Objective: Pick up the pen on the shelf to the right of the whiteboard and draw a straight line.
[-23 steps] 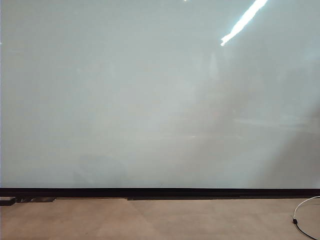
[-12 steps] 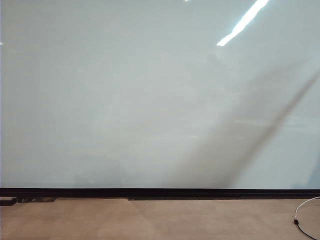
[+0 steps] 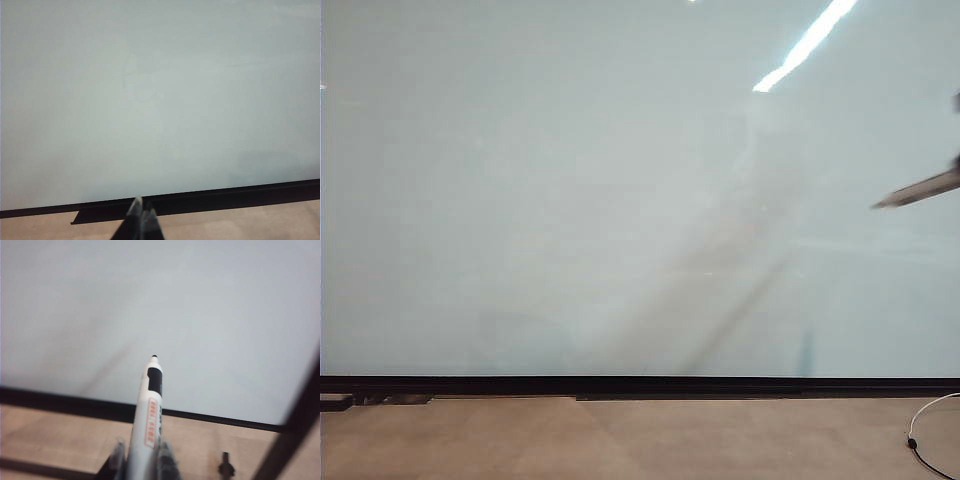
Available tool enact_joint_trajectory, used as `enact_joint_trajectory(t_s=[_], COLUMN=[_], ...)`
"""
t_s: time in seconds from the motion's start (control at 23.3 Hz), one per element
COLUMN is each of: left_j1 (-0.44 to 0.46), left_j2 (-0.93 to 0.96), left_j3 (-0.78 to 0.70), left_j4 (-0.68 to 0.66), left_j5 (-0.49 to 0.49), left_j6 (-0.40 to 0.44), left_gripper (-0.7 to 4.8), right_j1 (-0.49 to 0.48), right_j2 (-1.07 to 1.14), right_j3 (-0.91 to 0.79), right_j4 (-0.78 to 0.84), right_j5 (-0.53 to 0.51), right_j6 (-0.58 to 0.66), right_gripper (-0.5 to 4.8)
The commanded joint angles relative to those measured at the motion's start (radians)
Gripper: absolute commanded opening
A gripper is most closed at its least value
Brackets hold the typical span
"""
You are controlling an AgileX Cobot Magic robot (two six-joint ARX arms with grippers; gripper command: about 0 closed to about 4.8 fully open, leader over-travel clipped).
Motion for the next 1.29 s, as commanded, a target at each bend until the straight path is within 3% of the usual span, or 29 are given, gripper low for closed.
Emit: enact_joint_trajectory(t_s=[0.04, 0.21, 0.47, 0.64, 0.77, 1.29], left_j1=[-0.001, 0.0, 0.0, 0.0, -0.001, 0.0], left_j2=[-0.001, -0.001, -0.001, -0.001, -0.001, -0.001], left_j3=[0.003, 0.003, 0.003, 0.003, 0.003, 0.003], left_j4=[0.005, 0.005, 0.0, -0.001, -0.001, -0.001], left_j5=[0.002, 0.002, 0.003, 0.003, 0.002, 0.002], left_j6=[0.003, 0.002, 0.002, 0.002, 0.002, 0.002], left_gripper=[-0.05, -0.05, -0.05, -0.05, -0.05, -0.05], right_j1=[0.103, 0.191, 0.333, 0.372, 0.362, 0.341], right_j2=[0.226, 0.595, 0.954, 1.008, 1.027, 1.215], right_j3=[0.006, 0.098, 0.316, 0.333, 0.346, 0.495], right_j4=[0.31, 0.599, 0.716, 0.802, 0.818, 0.92], right_j5=[0.079, 0.067, 0.079, 0.05, -0.047, -0.209], right_j6=[-0.003, 0.011, 0.004, 0.019, 0.033, 0.049], right_gripper=[-0.05, -0.05, -0.05, -0.05, -0.05, -0.05])
